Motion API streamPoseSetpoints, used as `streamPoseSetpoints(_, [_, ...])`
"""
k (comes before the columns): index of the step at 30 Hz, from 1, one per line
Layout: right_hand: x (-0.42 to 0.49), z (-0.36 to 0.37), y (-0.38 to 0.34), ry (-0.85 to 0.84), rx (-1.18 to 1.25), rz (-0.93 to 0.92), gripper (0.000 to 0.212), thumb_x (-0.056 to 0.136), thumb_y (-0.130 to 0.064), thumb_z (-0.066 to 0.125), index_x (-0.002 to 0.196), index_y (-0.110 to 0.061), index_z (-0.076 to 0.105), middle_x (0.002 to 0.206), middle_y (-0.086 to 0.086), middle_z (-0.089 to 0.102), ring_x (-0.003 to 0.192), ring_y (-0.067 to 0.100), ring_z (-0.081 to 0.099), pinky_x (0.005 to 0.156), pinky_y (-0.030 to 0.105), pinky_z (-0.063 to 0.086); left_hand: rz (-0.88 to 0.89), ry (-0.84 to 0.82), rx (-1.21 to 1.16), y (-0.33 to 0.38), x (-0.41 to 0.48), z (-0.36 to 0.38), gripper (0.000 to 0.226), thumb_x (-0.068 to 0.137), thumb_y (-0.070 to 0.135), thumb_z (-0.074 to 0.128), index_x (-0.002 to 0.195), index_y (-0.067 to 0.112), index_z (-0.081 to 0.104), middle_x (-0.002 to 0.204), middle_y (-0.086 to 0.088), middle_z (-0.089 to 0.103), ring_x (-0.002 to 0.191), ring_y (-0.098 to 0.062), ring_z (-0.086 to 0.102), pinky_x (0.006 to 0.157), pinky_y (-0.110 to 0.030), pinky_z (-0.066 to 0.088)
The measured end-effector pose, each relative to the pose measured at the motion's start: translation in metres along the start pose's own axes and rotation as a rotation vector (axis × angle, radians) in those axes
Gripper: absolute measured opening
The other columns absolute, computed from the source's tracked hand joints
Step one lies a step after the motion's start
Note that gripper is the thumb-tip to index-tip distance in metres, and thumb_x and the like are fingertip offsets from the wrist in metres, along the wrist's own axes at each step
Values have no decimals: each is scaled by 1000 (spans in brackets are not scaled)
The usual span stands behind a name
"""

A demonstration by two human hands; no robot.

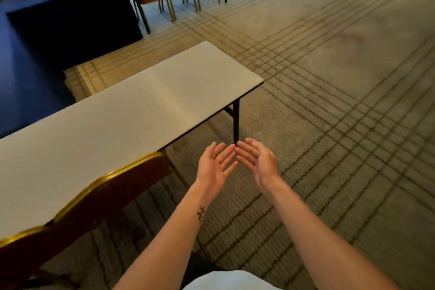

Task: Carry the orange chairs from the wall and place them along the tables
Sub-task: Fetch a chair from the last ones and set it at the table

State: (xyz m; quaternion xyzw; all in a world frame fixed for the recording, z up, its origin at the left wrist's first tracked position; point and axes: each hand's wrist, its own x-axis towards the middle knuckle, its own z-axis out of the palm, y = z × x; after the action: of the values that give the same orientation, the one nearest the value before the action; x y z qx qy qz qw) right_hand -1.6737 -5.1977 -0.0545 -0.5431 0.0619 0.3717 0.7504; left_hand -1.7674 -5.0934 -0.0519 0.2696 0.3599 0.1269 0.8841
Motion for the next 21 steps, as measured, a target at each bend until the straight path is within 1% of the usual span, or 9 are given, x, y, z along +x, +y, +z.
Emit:
streamPoseSetpoints(7, [16, -111, -92, 148, 186, -145, 27, 105, -22, 42, 120, -7, 60, 116, 16, 73, 106, 27, 72, 87, 38, 54, -52, -158, 99, -52, 43, 127, 41, 106, 34, 43, 137, 7, 52, 130, -14, 68, 123, -31, 63, 100, -44, 51])
streamPoseSetpoints(9, [27, -127, -109, 174, 221, -156, 26, 104, -21, 42, 119, -8, 60, 116, 15, 73, 107, 28, 71, 88, 38, 54, -78, -185, 127, -57, 59, 149, 37, 106, 34, 43, 132, 10, 53, 133, -14, 67, 125, -31, 62, 103, -44, 50])
streamPoseSetpoints(11, [41, -141, -127, 187, 269, -150, 26, 104, -21, 43, 118, -7, 60, 116, 16, 73, 107, 29, 71, 88, 38, 54, -102, -203, 130, -61, 83, 170, 37, 106, 34, 43, 132, 10, 54, 132, -14, 67, 126, -31, 61, 104, -45, 48])
streamPoseSetpoints(15, [84, -179, -171, 244, 395, -133, 28, 103, -19, 40, 118, -4, 58, 119, 22, 70, 104, 32, 71, 89, 40, 57, -162, -242, 184, -71, 151, 225, 40, 106, 36, 42, 136, 11, 52, 131, -12, 69, 126, -29, 62, 99, -42, 49])
streamPoseSetpoints(18, [126, -207, -211, 308, 458, -155, 29, 102, -18, 40, 122, -3, 57, 121, 23, 69, 103, 32, 71, 90, 40, 56, -197, -284, 176, -77, 206, 272, 39, 105, 37, 42, 134, 12, 53, 132, -13, 68, 126, -30, 62, 103, -44, 47])
streamPoseSetpoints(21, [172, -222, -268, 355, 480, -184, 30, 102, -17, 40, 123, -3, 56, 123, 25, 67, 106, 34, 69, 89, 40, 56, -236, -326, 178, -72, 258, 334, 38, 105, 36, 42, 133, 12, 54, 131, -15, 68, 126, -31, 61, 110, -47, 44])
